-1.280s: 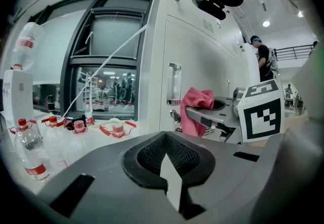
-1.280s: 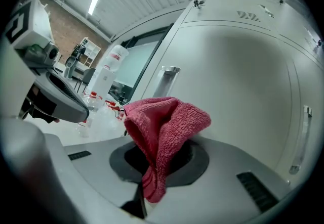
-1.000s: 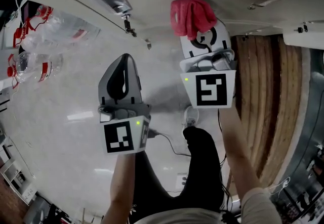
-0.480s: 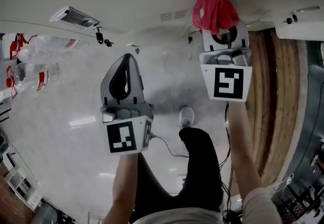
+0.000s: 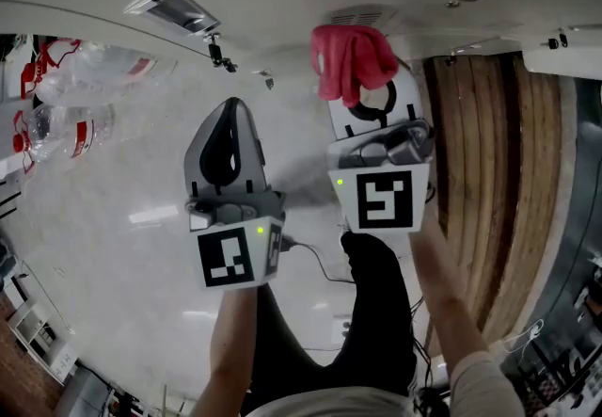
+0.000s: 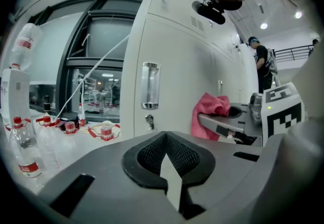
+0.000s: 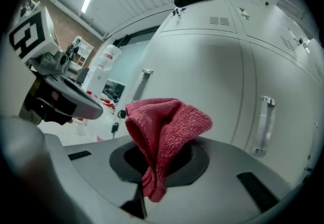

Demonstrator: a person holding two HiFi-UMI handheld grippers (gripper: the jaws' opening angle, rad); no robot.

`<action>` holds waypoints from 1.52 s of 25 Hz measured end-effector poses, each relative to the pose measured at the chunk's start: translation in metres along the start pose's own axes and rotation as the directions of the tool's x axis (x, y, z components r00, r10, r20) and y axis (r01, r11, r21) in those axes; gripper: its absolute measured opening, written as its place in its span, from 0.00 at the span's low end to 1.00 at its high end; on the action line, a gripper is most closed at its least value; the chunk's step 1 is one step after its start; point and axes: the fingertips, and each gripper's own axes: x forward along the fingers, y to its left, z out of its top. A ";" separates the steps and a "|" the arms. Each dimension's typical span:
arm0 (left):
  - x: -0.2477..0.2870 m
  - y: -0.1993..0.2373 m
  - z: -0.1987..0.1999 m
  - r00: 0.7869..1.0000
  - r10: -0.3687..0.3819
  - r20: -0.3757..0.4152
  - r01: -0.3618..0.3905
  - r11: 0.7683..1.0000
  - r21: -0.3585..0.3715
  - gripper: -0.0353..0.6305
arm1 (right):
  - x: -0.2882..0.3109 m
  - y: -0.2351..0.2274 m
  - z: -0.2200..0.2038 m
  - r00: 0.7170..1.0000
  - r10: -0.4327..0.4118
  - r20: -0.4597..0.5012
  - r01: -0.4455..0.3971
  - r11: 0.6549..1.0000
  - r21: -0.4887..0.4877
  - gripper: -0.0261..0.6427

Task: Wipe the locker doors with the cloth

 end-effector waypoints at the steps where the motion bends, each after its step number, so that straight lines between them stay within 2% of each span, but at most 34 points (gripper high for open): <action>1: -0.003 0.008 0.000 1.000 0.005 -0.001 -0.005 1.000 0.000 0.08 | 0.005 0.016 0.006 1.000 0.010 0.012 -0.011 1.000 0.019 0.09; 5: -0.019 0.045 -0.004 1.000 0.028 -0.011 -0.028 1.000 -0.005 0.08 | 0.022 0.069 0.027 0.999 0.031 0.036 -0.033 0.997 0.067 0.08; 9: -0.034 0.086 -0.003 0.999 0.045 -0.001 -0.045 0.999 0.005 0.08 | 0.038 0.113 0.043 0.997 0.054 0.057 -0.059 0.995 0.075 0.08; 11: -0.044 0.106 -0.004 0.999 0.051 -0.005 -0.051 0.998 0.028 0.08 | 0.046 0.130 0.043 0.998 0.022 0.057 -0.025 0.998 0.060 0.08; 15: -0.063 0.147 -0.010 0.996 0.087 -0.015 -0.086 0.995 0.047 0.08 | 0.067 0.147 0.033 0.993 -0.111 0.044 0.112 0.994 -0.004 0.08; 19: -0.078 0.168 -0.017 0.994 0.100 -0.032 -0.098 0.993 0.072 0.08 | 0.084 0.150 0.023 0.986 -0.164 0.012 0.164 0.986 -0.009 0.08; 26: -0.080 0.161 -0.028 0.993 0.111 -0.033 -0.109 0.993 0.037 0.08 | 0.089 0.140 0.013 0.987 -0.161 -0.006 0.160 0.986 -0.050 0.08; 30: -0.073 0.144 -0.029 0.995 0.097 -0.036 -0.097 0.995 0.016 0.08 | 0.094 0.135 0.018 0.989 -0.147 0.028 0.148 0.988 -0.047 0.08; 35: -0.062 0.129 -0.025 0.996 0.082 -0.036 -0.081 0.996 0.025 0.08 | 0.092 0.127 0.014 0.989 -0.143 0.031 0.144 0.989 -0.030 0.08; 38: -0.053 0.121 -0.024 0.997 0.077 -0.032 -0.076 0.997 0.031 0.08 | 0.085 0.105 0.003 0.986 -0.169 0.016 0.169 0.985 -0.043 0.09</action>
